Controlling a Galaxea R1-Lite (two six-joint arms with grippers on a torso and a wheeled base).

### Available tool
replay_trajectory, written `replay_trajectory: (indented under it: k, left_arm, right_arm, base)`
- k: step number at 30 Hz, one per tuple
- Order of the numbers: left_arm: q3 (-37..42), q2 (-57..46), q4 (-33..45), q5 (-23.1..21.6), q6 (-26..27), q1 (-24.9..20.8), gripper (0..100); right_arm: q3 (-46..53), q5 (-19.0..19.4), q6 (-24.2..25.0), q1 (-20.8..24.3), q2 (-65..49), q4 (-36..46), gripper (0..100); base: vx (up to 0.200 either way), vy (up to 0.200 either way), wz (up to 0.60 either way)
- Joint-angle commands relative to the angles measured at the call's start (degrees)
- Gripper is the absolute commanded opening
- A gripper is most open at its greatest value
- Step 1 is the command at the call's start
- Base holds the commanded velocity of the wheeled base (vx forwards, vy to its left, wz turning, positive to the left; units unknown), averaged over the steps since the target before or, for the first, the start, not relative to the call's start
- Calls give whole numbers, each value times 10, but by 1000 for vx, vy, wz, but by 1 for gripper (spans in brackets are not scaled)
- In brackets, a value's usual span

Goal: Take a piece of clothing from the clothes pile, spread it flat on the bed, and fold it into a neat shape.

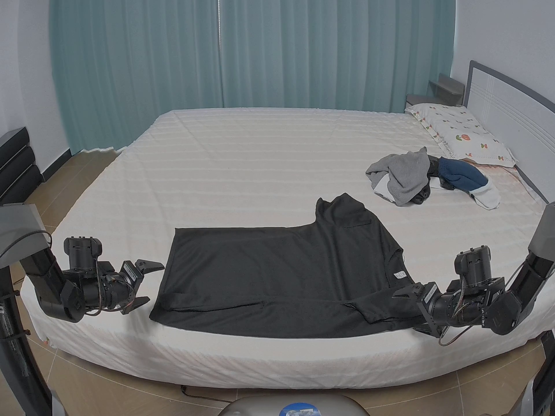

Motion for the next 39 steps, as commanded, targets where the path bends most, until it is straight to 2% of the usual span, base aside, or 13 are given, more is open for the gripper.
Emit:
replay_trajectory:
  k: [1, 10, 24, 30, 36, 37, 39]
  left_arm:
    - [1, -1, -1, -1, 0, 2, 100]
    - [0, 1, 1, -1, 2, 2, 100]
    - [0, 1, 1, 0, 2, 2, 100]
    - [0, 2, 1, 0, 2, 2, 100]
    - [0, 2, 0, 0, 2, 2, 100]
    - [0, 2, 0, 0, 2, 2, 100]
    - [0, 2, 0, 0, 2, 2, 100]
  right_arm:
    - [-31, -24, 27, 13, 50, -5, 100]
    - [-40, -37, 41, 12, 92, -72, 100]
    - [-37, -38, 41, 15, 93, -75, 100]
    - [-44, -62, 40, 15, 110, -76, 100]
    - [-47, -64, 40, 15, 114, -87, 100]
    - [-47, -64, 40, 15, 114, -87, 0]
    - [-45, -70, 40, 15, 113, -87, 0]
  base:
    - [0, 0, 0]
    - [0, 0, 0]
    - [0, 0, 0]
    - [0, 0, 0]
    - [0, 0, 0]
    - [0, 0, 0]
    - [0, 0, 0]
